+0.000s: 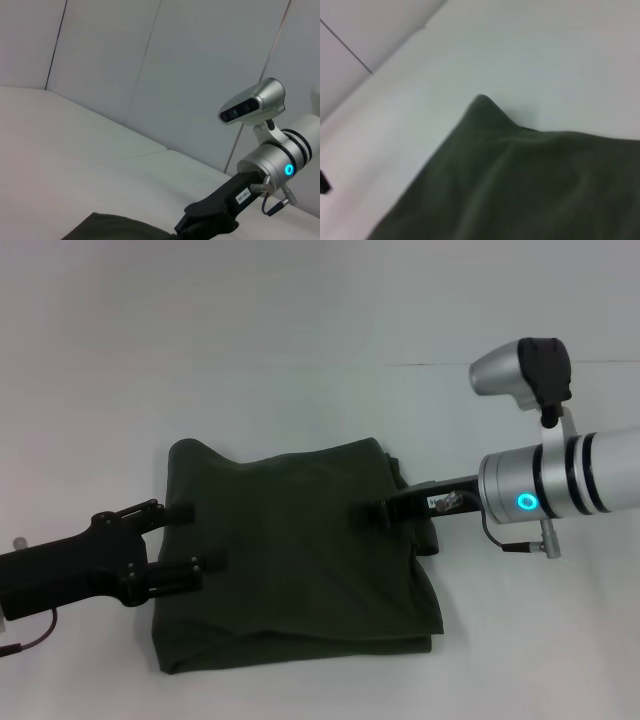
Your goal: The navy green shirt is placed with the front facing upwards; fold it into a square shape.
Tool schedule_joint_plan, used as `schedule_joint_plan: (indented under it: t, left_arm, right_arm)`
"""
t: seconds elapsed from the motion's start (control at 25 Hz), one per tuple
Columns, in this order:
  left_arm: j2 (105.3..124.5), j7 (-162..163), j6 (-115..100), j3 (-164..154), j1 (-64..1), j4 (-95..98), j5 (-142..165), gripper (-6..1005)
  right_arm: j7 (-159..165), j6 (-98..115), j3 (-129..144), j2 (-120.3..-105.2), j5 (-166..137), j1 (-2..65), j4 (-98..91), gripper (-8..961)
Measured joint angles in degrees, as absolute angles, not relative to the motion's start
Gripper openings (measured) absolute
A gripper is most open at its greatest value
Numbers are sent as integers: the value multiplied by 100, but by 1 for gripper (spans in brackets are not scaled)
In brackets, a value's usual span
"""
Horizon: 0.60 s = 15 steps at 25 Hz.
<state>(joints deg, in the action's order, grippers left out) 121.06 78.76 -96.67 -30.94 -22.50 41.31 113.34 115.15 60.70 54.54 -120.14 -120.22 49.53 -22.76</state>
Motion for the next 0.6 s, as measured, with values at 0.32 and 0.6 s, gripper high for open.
schedule_joint_plan:
  t: [0.32,0.6]
  left_arm:
    - [12102,7874,-9661,-3094,-2250,4131,11337,886]
    - [12106,7889,-9674,-3094,-2243,4131,11322,886]
  right_arm:
    - [11559,5186,5911,-12024,-12006,4944,-2135,8]
    - [11558,4556,5883,-12014,-11870,4802,-2204,12]
